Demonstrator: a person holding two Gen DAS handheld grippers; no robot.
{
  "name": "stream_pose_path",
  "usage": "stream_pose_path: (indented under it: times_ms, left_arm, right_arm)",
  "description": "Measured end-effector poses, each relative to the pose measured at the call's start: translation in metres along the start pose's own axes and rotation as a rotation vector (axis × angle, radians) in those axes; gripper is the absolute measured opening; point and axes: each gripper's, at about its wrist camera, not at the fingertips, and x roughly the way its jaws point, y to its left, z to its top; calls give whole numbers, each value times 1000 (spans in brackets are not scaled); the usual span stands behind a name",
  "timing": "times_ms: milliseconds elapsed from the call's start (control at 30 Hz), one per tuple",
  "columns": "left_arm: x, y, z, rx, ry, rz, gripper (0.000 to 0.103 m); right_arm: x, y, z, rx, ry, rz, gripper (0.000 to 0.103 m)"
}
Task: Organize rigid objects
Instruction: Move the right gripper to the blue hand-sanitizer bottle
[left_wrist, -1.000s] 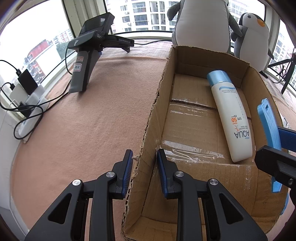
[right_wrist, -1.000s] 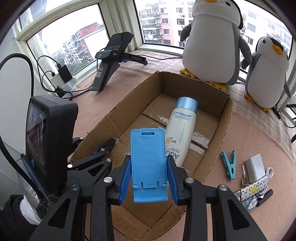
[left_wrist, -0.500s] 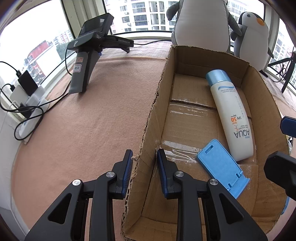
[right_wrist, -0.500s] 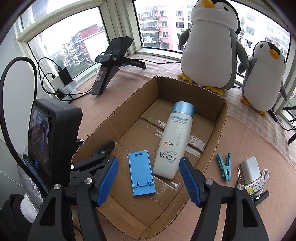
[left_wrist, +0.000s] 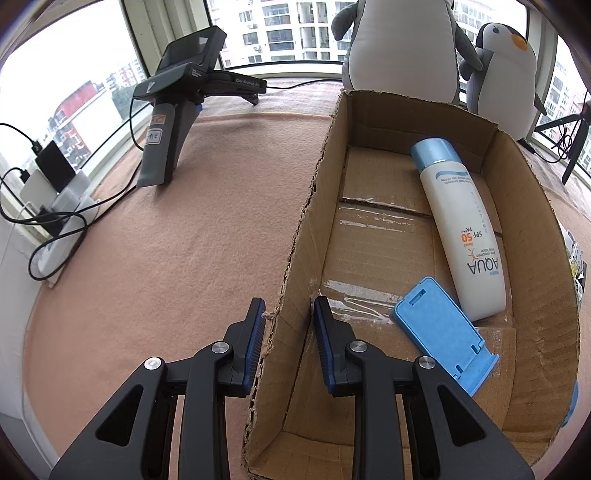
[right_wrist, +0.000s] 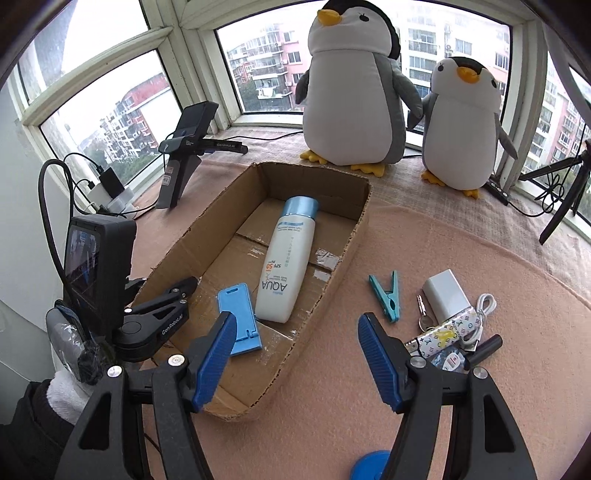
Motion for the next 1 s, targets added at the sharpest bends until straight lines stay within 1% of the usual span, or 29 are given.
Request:
stream_pose_path:
  times_ms: [233, 433, 533, 600, 767, 900, 1000]
  left_arm:
    - [0, 0, 0, 1, 0, 1, 24]
    - [0, 0, 0, 3, -1, 2, 24]
    - [0, 0, 0, 3, -1, 3, 24]
    - [0, 0, 0, 2, -1, 1, 24]
    - [0, 1, 0, 0, -2, 0, 24]
    - [0, -1, -1, -3, -2, -1, 24]
    - [0, -1, 0, -3, -2, -2, 24]
  right_arm:
    - [-24, -62, -30, 130, 5, -88, 64]
    - [-17, -103, -49, 226, 43, -124, 64]
    - [-7, -111, -53, 257, 63, -119, 62]
    - [2, -113, -53, 270, 83, -119, 54]
    - [24, -119, -54, 321, 126, -110, 51]
    - [35, -126, -53, 356, 143, -104, 42]
    - [43, -130, -51, 369, 162, -110, 42]
